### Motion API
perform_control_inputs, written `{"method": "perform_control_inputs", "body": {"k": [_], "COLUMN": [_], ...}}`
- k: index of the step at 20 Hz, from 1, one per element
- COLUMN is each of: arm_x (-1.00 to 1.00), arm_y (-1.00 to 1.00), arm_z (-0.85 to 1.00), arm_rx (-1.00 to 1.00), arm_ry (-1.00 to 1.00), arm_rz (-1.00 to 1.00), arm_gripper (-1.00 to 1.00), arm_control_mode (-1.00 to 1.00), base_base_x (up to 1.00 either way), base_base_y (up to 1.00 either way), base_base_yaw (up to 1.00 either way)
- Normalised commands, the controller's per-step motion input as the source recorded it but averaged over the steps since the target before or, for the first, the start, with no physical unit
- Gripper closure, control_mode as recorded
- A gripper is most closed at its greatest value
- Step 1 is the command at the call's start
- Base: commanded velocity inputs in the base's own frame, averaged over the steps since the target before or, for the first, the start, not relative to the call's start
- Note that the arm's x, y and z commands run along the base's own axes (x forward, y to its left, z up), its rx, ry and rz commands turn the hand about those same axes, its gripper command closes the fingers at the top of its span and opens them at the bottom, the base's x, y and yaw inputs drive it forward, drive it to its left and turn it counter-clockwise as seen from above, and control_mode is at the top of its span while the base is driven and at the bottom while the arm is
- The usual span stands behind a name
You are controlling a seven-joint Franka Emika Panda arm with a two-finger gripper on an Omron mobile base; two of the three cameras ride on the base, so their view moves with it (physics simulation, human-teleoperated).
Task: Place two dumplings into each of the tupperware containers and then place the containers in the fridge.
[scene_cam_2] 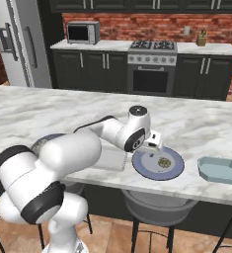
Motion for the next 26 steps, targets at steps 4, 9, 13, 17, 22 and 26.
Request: {"method": "perform_control_inputs", "body": {"k": [4, 9, 13, 17, 22, 26], "arm_x": [0.16, 0.03, 0.00, 0.11, 0.19, 0.34], "arm_y": [-0.71, -0.49, -0.14, 0.00, -0.01, -0.04], "arm_z": [-0.02, -0.18, -0.46, -0.23, -0.12, -0.06], "arm_rx": [0.00, 0.00, -0.01, 0.00, 0.00, 0.00], "arm_ry": [0.01, 0.01, 0.00, 0.00, 0.00, 0.02], "arm_rz": [-0.02, -0.03, -0.02, 0.00, 0.00, 0.00], "arm_gripper": [-1.00, -1.00, -1.00, -1.00, -1.00, -1.00], "arm_control_mode": [-1.00, -1.00, -1.00, -1.00, -1.00, -1.00], "base_base_x": [0.00, 0.00, 0.00, 0.00, 0.00, 0.00], "base_base_y": [0.00, 0.00, 0.00, 0.00, 0.00, 0.00], "base_base_yaw": [0.00, 0.00, 0.00, 0.00, 0.00, 0.00]}}
